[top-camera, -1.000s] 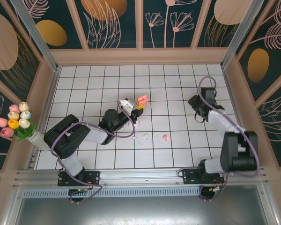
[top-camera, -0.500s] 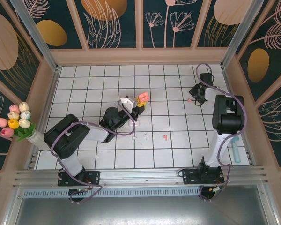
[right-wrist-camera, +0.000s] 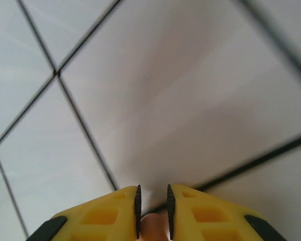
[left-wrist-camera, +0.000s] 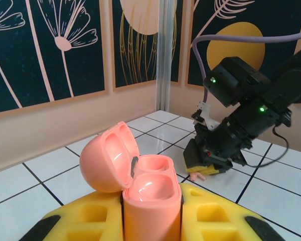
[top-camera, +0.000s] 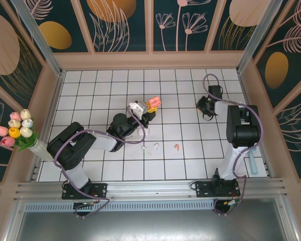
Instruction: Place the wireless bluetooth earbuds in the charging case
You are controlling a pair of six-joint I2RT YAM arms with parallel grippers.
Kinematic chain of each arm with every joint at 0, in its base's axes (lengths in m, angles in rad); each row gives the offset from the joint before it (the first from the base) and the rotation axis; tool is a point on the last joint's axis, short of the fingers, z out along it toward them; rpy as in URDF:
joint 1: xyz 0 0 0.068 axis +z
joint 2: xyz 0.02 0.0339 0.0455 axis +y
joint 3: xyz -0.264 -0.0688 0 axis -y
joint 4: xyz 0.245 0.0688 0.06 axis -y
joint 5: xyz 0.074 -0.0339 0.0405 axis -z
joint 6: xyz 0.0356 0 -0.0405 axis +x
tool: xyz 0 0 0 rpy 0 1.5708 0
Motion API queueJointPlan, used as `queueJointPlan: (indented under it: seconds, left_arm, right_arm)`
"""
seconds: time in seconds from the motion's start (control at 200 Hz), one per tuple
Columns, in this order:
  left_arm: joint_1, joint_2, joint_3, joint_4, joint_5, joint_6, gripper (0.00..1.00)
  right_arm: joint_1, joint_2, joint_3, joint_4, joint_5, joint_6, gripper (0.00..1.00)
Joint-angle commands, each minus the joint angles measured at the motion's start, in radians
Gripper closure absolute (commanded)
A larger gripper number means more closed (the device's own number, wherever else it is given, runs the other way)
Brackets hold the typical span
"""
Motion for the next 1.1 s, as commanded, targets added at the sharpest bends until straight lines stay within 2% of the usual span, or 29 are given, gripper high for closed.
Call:
queueJointPlan:
  seconds: [0.0, 0.135, 0.21, 0.29, 0.38, 0.641, 0.846, 1.096]
  left_arm:
    - [0.002, -0.014, 0.012, 0.009, -0.003, -0.002, 1.0]
    - [0.002, -0.014, 0.005, 0.012, -0.007, 0.001, 1.0]
    - [0.001, -0.044, 0.0, 0.013, -0.007, 0.004, 1.0]
    - [0.001, -0.053, -0.008, 0.013, -0.01, 0.008, 1.0]
    - [0.001, -0.067, -0.02, 0.014, -0.02, 0.017, 1.0]
    - [0.007, -0.089, -0.051, 0.016, -0.036, 0.029, 1.0]
    - [0.012, -0.094, -0.056, 0.018, -0.04, 0.032, 1.0]
    - [0.015, -0.099, -0.057, 0.012, -0.043, 0.031, 1.0]
  right_arm:
    - [0.07, -0.094, -0.085, -0.012, -0.076, 0.05, 0.78]
    - [0.194, -0.226, -0.158, -0.009, -0.081, 0.098, 0.77]
    - [0.25, -0.289, -0.179, -0.041, -0.014, 0.11, 0.66]
    - [0.27, -0.348, -0.205, -0.065, 0.051, 0.119, 0.59]
    - [0.27, -0.379, -0.228, -0.077, 0.093, 0.105, 0.55]
    - [0.285, -0.337, -0.203, -0.113, 0.108, 0.012, 0.56]
    - [0.329, -0.303, -0.168, -0.157, 0.139, 0.087, 0.57]
    - [0.364, -0.212, -0.133, -0.114, 0.124, 0.152, 0.57]
